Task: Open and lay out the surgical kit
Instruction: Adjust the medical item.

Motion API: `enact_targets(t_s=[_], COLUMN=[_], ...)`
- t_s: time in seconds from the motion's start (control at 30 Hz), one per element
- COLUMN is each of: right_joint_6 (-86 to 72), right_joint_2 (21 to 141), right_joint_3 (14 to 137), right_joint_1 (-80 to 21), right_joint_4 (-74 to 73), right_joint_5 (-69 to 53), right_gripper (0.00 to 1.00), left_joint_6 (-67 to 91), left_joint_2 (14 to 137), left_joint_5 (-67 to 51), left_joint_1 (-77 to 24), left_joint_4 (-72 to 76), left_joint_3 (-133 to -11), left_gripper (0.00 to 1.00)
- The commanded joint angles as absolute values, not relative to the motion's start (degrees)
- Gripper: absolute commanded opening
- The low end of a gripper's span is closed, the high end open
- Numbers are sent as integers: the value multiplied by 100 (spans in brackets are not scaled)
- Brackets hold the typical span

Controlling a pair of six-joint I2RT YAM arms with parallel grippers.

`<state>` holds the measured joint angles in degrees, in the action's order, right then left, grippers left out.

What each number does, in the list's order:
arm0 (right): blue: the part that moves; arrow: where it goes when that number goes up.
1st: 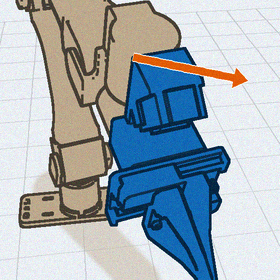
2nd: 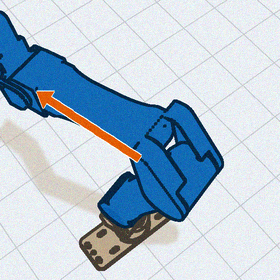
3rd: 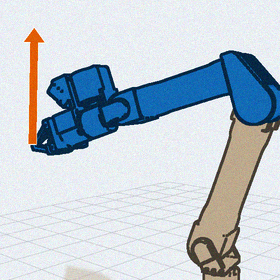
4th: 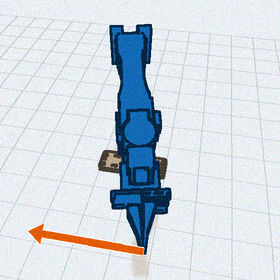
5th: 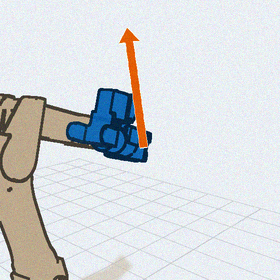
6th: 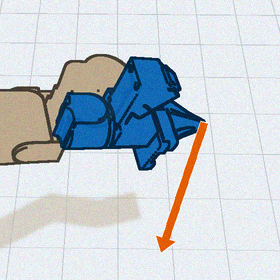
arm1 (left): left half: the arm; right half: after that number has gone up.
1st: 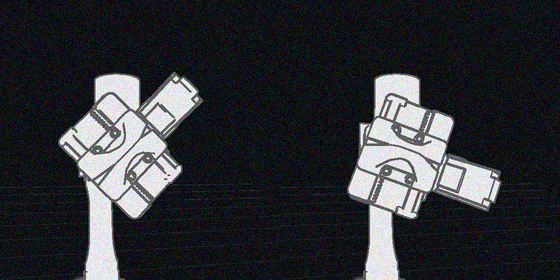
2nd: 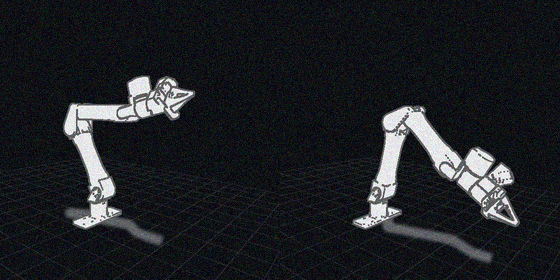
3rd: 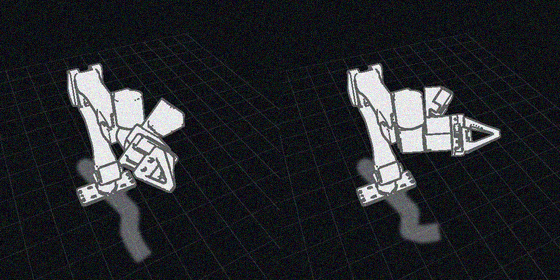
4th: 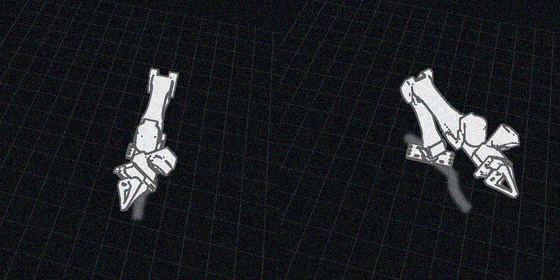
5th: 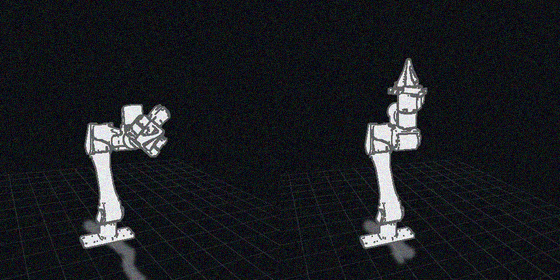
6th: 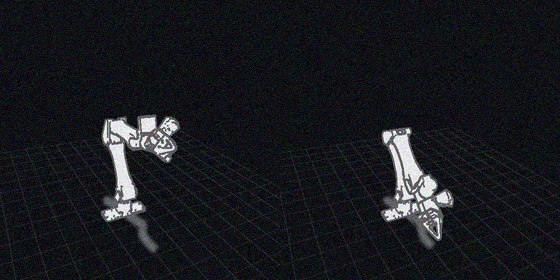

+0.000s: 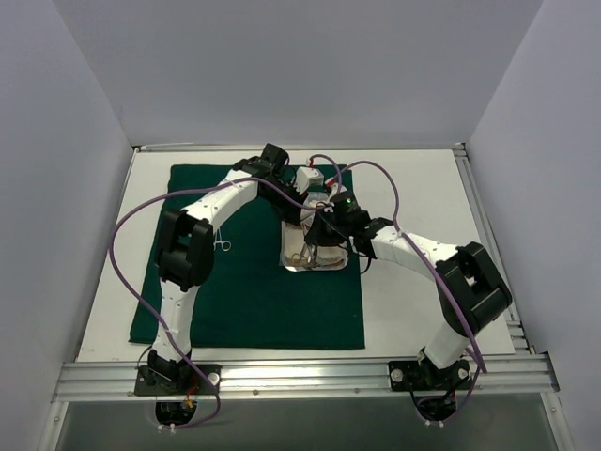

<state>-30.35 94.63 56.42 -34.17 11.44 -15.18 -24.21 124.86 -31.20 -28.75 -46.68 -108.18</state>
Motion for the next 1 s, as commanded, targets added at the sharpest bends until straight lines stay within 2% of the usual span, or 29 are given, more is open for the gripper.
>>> enact_targets(t_s=[0.0, 0.63, 0.77, 0.97], right_joint_6=[-3146, -2997, -2839, -2663], right_joint_2=[9158, 8157, 7859, 7506], right_joint_3=[5555, 5186, 5107, 5185], right_joint_1=[-3489, -3393, -3401, -3463], right_joint_4=[1090, 729, 730, 168], right_joint_5=[-1398, -1037, -976, 270], right_gripper=[0, 0, 0, 0], left_joint_6=[-2251, -1363, -1143, -1107], left_joint_2=[12498, 13007, 13157, 13122], left_joint_5=[-3067, -2452, -2391, -2645], left_joint_1=[-2865, -2962, -2979, -2997], left_joint_4=[-4404, -4324, -4324, -4447], left_joint_3=[-11136, -11294, -11390, -11434], left_gripper=[2, 4, 12, 32])
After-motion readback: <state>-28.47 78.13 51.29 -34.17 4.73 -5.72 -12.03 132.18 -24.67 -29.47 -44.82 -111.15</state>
